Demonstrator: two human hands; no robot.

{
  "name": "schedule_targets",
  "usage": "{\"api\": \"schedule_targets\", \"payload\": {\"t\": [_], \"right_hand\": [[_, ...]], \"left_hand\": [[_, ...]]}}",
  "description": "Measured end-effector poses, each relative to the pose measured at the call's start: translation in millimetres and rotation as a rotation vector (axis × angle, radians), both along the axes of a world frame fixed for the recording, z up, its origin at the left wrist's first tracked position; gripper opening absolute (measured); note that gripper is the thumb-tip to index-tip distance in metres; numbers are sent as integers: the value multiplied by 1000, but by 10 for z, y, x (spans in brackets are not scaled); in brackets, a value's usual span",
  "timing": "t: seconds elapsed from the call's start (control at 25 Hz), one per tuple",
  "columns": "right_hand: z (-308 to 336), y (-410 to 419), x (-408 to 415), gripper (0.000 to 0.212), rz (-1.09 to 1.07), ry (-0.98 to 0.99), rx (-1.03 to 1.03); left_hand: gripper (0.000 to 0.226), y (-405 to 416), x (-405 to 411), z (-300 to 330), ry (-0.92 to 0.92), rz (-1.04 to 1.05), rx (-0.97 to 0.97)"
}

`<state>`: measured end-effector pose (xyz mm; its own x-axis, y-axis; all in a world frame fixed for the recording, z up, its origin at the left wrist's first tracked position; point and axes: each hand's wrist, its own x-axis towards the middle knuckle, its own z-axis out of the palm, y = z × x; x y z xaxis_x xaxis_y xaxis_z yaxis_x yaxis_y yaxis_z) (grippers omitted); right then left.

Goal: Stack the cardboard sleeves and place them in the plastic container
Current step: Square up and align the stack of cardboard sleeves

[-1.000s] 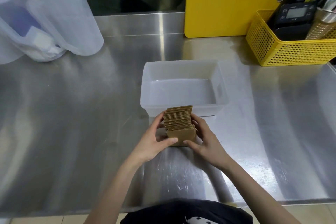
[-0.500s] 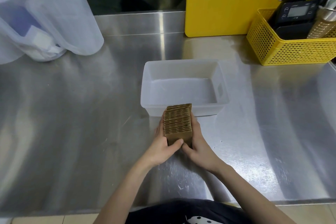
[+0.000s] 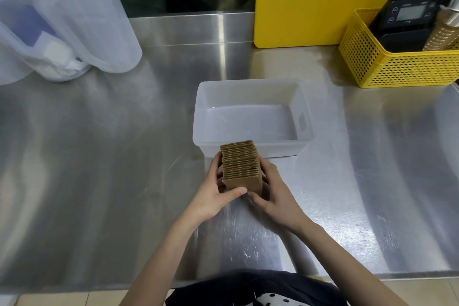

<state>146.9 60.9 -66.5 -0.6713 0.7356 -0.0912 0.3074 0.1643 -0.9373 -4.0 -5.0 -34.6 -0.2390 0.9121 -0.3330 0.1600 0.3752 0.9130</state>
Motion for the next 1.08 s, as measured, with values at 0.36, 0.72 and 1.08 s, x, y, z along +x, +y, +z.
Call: {"api": "schedule_targets", "payload": {"t": [0.36,0.72,1.08], "right_hand": [[-16,95,29,79,32,-76,32],[143,89,154,67,69,-85,-31],[473,311,198,84,241,-377,375]], "left_hand": [[79,-11,-20,4,12,27,18],[68,-121,-159,74,-174,-97,33],[76,-108,-261,8,29,-156,-48]]}}
